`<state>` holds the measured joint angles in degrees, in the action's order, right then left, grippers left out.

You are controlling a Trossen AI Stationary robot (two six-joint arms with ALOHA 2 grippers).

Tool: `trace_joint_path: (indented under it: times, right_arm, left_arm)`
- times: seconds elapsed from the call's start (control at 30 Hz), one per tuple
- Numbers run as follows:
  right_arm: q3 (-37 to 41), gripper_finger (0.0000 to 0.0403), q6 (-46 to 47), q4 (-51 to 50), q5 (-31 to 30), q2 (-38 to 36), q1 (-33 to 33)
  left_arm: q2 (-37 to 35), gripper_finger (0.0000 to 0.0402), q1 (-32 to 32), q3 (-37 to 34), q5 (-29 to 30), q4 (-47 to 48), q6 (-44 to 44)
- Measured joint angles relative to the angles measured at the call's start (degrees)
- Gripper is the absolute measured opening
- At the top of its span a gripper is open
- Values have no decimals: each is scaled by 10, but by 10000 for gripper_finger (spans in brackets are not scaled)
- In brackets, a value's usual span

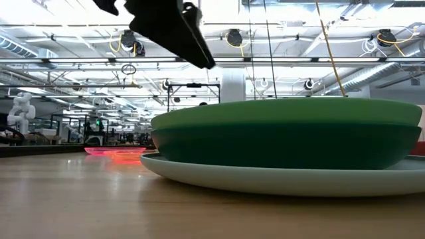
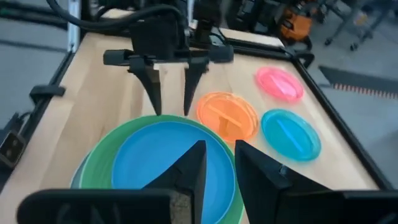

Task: Stack plastic plates
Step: Stack the dark orange plate on top of the dark blue plate

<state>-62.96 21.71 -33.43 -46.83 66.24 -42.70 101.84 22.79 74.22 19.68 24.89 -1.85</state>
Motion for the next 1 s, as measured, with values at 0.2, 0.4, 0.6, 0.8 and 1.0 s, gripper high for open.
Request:
trace_joint_path:
  times: [0.2, 0.4, 0.6, 0.8, 1.0]
  right_arm:
    - [0, 77, 131, -57, 0, 1, 36]
    - [0, 77, 316, -186, 51, 0, 114]
    - [0, 77, 343, -258, 183, 5, 220]
    - [0, 77, 269, -252, 274, 4, 310]
    - [0, 77, 174, -245, 304, 5, 372]
  left_arm:
    - [-81, 209, 0, -112, 33, -86, -15]
    - [-163, 209, 0, -167, 91, -112, -66]
    - [-243, 209, -3, -171, 136, -96, -107]
    - [-307, 209, -4, -186, 152, -68, -112]
    - [-391, 209, -6, -265, 165, -101, -99]
